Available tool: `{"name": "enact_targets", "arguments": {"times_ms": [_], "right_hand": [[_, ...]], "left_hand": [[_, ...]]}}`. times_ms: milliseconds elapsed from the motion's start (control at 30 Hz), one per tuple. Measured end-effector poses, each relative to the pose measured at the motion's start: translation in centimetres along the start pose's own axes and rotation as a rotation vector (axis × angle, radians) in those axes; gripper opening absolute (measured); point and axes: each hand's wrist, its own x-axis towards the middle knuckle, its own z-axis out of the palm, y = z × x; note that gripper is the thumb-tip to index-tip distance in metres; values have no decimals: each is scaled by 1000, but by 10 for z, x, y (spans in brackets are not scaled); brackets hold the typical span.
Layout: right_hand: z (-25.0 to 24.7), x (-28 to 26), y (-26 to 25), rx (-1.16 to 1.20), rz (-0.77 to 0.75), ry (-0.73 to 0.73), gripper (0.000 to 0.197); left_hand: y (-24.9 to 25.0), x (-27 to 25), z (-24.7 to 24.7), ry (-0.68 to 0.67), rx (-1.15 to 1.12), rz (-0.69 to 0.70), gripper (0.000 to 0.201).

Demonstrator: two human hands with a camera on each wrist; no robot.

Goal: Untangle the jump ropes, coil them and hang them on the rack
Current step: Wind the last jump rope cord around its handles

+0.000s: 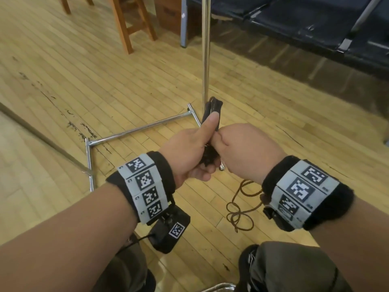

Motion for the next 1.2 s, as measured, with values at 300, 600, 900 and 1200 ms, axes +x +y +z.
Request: {"name": "enact_targets", "arguments": {"times_ms": [300,600,900,1200], "right_hand": [[-20,-17,39,308,-125,-267,27],[-19,-9,42,178,34,-403,13],[-21,-13,-12,-55,-150,-270,18],[-5,-26,17,115,73,-497,31]], "left_hand": [[11,-4,-23,-129,-105,82,25],[-2,-27,4,-621,844,-221,20],[-6,4,-17,97,895,-263,10],[-4,2,-45,-56,144,-213,13]]}}
